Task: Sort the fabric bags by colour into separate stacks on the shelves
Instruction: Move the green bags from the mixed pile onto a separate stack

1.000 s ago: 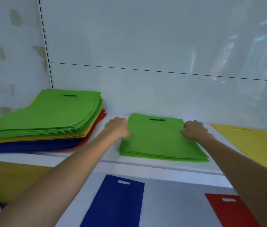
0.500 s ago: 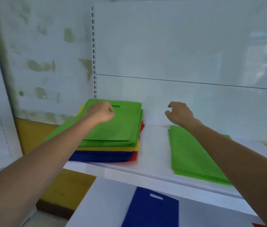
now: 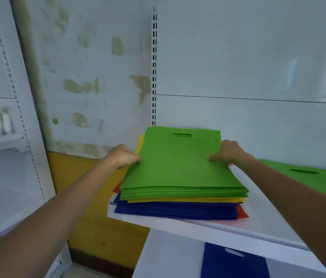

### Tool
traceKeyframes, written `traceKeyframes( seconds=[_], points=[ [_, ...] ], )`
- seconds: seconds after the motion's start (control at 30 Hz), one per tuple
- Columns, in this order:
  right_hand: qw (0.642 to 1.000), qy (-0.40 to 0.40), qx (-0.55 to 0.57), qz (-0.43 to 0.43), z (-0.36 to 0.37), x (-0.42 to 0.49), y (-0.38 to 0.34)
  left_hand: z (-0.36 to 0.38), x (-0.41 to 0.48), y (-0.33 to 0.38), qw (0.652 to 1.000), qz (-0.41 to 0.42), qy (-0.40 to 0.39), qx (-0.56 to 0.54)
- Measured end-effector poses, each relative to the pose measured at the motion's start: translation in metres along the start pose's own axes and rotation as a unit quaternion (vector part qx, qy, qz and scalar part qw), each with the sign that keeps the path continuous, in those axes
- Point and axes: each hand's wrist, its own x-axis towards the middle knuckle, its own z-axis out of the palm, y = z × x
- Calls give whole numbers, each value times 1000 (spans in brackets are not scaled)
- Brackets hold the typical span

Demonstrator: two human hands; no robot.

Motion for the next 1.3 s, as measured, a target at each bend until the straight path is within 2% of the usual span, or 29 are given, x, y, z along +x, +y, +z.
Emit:
traceKeyframes(
  seconds=[0.17,0.27,0.33,0.57,0.67,0.77,0.97,1.13,1.23,1.3],
  points=[
    [990,83,92,60,8,3,4,10,8,4,998,49,25,-4],
    [974,140,156,82,14,4,10,17,6,8,996,78,34,27],
    [967,163,177,79,14,2,13,20,3,11,991,99,67,51],
    [965,239,108,20,-12,-17,24,22,-17,49,966,164,194,58],
    [948,282,149,4,-42,-25,47,24,-30,80,960,211,183,11],
    [941,306,143,-9,-75,-32,88,38,-46,122,954,257,157,-7],
    [957,285,46,3,-127,-66,187,101,-86,213,949,305,71,41],
    [965,260,-8,33,-147,-94,253,157,-114,259,946,312,62,56],
    [976,205,-48,45,-144,-101,287,188,-127,266,952,291,56,82],
    [986,133,-88,45,-135,-101,303,209,-132,264,954,277,48,99]
  ],
)
